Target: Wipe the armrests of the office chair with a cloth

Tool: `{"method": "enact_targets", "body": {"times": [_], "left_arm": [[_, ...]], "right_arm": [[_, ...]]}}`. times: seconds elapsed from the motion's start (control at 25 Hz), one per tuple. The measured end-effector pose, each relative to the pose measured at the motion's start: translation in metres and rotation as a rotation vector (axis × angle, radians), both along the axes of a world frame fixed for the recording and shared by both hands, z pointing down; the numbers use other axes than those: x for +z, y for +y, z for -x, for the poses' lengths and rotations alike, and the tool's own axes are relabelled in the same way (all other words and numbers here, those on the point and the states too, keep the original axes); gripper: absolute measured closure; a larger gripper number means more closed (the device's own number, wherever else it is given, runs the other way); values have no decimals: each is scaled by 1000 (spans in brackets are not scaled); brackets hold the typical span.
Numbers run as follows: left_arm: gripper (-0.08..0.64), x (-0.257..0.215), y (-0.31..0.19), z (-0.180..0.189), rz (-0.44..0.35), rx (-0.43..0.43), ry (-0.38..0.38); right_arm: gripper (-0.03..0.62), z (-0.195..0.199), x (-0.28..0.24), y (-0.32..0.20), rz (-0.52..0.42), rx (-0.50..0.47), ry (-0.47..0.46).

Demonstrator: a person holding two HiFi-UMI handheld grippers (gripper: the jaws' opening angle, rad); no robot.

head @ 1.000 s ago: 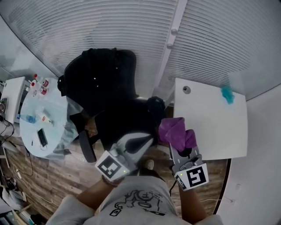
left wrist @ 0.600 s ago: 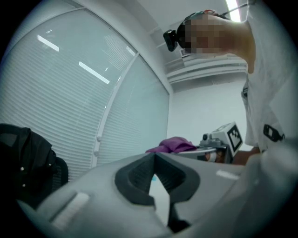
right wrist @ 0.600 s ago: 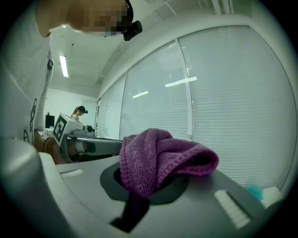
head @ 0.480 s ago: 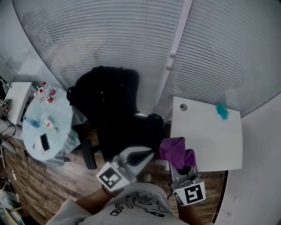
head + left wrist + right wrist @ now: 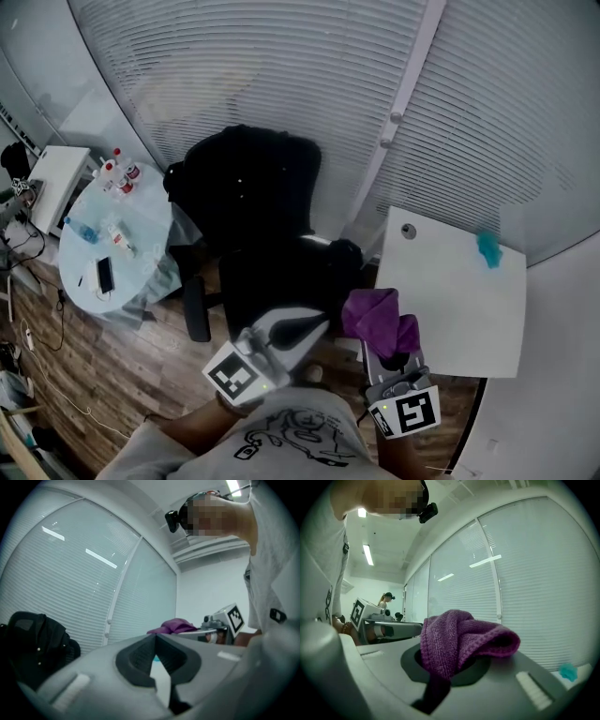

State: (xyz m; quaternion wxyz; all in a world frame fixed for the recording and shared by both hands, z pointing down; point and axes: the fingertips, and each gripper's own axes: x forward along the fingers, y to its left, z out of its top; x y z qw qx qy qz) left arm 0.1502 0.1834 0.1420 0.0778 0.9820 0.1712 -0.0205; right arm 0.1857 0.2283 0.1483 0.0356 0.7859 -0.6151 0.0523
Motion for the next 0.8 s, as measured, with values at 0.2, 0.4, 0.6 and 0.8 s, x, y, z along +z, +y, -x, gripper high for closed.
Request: {"method": "enact_targets", "body": {"times": [0.2, 0.4, 0.6, 0.8], "left_arm": [[558, 2, 2, 22, -3, -83, -3], [559, 1, -12, 52, 9, -198, -7], [558, 3, -30, 90, 4, -317, -19], [558, 5, -56, 137, 4, -422, -29]], "right_arm": [[563, 22, -1, -9, -8, -103, -6], [563, 50, -1, -27, -8, -221, -10], [563, 87, 2, -51, -7, -350, -15], [563, 138, 0, -81, -16, -471, -11]]}}
